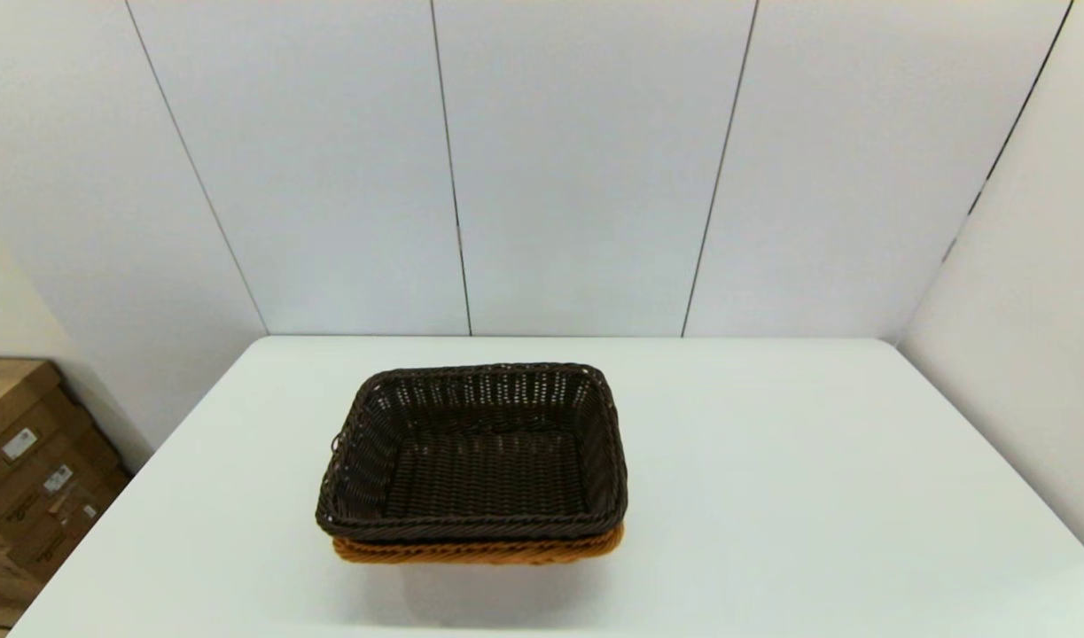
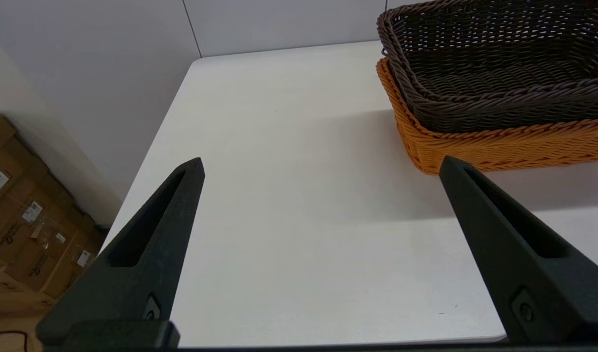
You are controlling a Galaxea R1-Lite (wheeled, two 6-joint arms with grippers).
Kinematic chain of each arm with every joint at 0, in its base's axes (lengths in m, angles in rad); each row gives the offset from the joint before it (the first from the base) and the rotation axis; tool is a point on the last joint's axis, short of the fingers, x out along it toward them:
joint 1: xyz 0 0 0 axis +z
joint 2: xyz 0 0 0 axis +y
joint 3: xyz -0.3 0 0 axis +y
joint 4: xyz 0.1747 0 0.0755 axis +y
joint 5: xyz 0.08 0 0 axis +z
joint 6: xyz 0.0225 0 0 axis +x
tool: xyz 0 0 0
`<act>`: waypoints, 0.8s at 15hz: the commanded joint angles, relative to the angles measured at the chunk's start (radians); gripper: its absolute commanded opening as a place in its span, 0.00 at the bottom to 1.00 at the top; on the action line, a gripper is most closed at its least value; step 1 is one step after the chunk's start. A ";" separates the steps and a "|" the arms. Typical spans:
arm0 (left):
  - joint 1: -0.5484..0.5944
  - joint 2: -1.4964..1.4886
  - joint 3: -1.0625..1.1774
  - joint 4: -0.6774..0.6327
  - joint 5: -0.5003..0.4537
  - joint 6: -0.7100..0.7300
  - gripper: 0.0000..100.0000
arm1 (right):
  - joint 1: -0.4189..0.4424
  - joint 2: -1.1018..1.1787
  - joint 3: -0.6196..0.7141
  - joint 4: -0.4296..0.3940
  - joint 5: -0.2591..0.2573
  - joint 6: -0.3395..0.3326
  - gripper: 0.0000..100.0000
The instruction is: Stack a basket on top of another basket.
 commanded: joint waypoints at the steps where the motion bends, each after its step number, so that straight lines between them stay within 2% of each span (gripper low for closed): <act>1: 0.000 0.000 0.000 0.000 0.000 0.000 1.00 | 0.000 0.000 0.000 0.000 0.000 -0.001 1.00; 12: 0.000 0.000 0.000 0.000 0.000 0.000 1.00 | 0.000 0.000 0.000 0.000 0.000 -0.001 1.00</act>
